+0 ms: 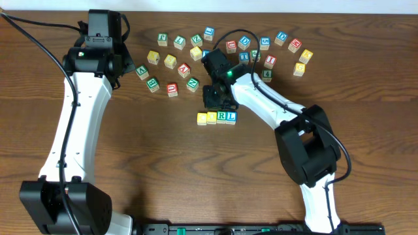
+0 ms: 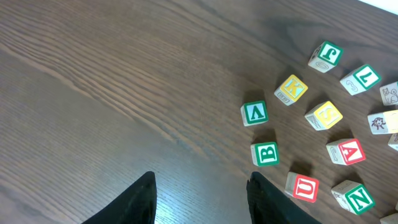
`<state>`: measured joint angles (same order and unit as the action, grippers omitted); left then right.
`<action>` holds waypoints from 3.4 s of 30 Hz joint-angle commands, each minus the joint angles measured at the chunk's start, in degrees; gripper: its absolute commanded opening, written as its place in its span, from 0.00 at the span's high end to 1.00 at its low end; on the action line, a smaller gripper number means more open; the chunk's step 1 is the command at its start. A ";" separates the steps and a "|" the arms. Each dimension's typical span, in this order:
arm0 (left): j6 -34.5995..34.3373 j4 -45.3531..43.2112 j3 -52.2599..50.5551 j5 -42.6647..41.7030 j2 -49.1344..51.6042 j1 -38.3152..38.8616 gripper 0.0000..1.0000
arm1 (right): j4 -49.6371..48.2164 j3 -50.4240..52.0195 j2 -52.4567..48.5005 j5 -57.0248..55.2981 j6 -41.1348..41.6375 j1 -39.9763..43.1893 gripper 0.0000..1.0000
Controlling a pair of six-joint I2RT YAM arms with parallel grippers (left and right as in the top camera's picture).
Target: Spell out CORL
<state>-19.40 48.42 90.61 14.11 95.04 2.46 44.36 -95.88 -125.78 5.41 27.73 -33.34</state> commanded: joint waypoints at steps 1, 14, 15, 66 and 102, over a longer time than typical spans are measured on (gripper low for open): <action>0.74 0.68 -0.57 1.18 -0.20 -0.15 0.53 | 0.26 -0.74 -1.86 -1.20 1.60 -0.57 0.82; 0.72 0.81 -0.57 1.18 -0.20 -0.15 0.53 | 1.88 -0.72 -1.86 -0.94 1.38 -0.94 0.81; 0.72 0.81 -0.57 1.18 -0.20 -0.13 0.53 | 1.97 -0.72 -1.86 -0.94 1.38 -0.96 0.82; 0.72 0.85 -0.57 1.18 -0.20 -0.13 0.53 | 11.61 -1.33 -1.86 -0.31 -3.13 3.65 0.86; 0.72 1.20 -0.57 1.16 -0.20 -0.13 0.53 | -5.29 -3.74 -2.64 1.16 -2.27 -1.18 0.83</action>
<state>-19.40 49.17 90.61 14.11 95.04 2.46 39.42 -98.61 -127.35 7.77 23.51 -33.71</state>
